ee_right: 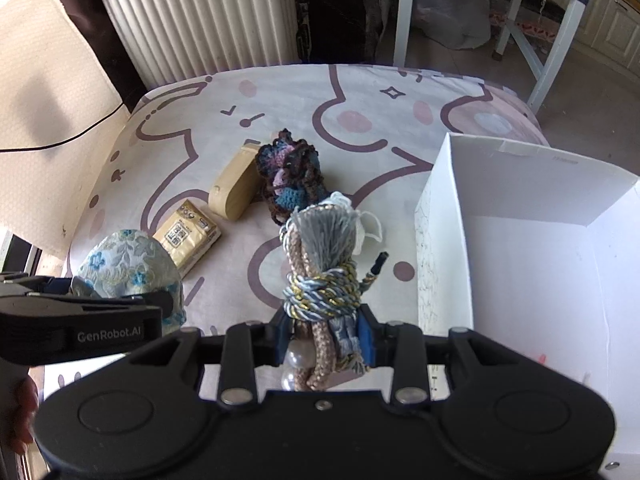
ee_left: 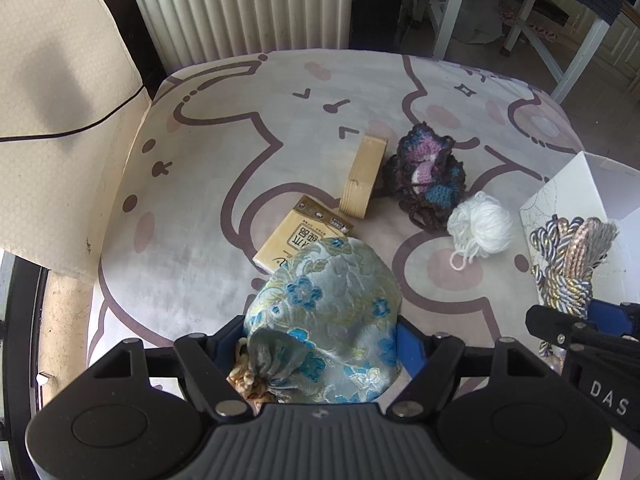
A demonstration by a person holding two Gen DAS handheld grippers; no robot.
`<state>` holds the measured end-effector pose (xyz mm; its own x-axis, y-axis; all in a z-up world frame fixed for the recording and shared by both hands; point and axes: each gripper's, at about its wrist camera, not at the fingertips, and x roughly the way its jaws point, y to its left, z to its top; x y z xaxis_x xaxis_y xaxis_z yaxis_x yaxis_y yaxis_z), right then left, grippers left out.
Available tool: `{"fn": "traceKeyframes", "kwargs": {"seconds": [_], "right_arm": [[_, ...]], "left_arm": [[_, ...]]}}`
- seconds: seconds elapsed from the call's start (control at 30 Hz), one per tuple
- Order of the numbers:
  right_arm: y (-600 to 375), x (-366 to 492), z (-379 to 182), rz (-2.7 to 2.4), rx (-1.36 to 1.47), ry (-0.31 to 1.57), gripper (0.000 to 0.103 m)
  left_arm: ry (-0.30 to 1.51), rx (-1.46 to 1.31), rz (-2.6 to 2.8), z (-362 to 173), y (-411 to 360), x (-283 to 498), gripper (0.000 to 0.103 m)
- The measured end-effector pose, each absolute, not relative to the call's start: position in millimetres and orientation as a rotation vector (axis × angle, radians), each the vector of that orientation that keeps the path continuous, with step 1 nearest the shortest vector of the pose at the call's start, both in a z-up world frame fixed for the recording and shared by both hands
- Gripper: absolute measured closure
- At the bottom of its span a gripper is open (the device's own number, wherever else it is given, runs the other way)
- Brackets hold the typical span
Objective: Organize objects
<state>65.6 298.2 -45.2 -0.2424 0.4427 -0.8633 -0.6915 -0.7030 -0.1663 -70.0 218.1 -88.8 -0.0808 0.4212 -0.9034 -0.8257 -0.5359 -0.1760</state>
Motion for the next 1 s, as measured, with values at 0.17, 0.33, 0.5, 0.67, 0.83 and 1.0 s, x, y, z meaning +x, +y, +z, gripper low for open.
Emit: {"fn": "traceKeyframes", "kwargs": {"seconds": [0.17,0.33,0.5,0.67,0.83,1.0], "right_arm": [[287.5,68.6,-31.7,2.055,-1.263,0.249,0.068],[277.6,76.0,-14.5,2.115,-1.245,0.199,0.068],[272.2,89.8,5.4,2.161,-1.215,0.167,0.068],[269.7,106.1,25.6,2.192,-1.174,0.168,0.068],[268.4,122.7,42.1,2.21,-1.134,0.168,0.068],[267.1,133.9,49.5,2.21,-1.115,0.16,0.068]], "left_arm": [[0.512,-1.194,1.776,-55.6,205.2,-59.3,0.026],[0.475,-1.153,1.799,-34.2,184.8,-53.8,0.027],[0.443,-1.129,1.822,-22.3,171.1,-45.3,0.027],[0.402,-1.104,1.864,-12.8,159.9,-33.9,0.027],[0.362,-1.081,1.884,-2.6,149.9,-22.6,0.028],[0.326,-1.072,1.888,2.5,140.4,-10.7,0.028]]}}
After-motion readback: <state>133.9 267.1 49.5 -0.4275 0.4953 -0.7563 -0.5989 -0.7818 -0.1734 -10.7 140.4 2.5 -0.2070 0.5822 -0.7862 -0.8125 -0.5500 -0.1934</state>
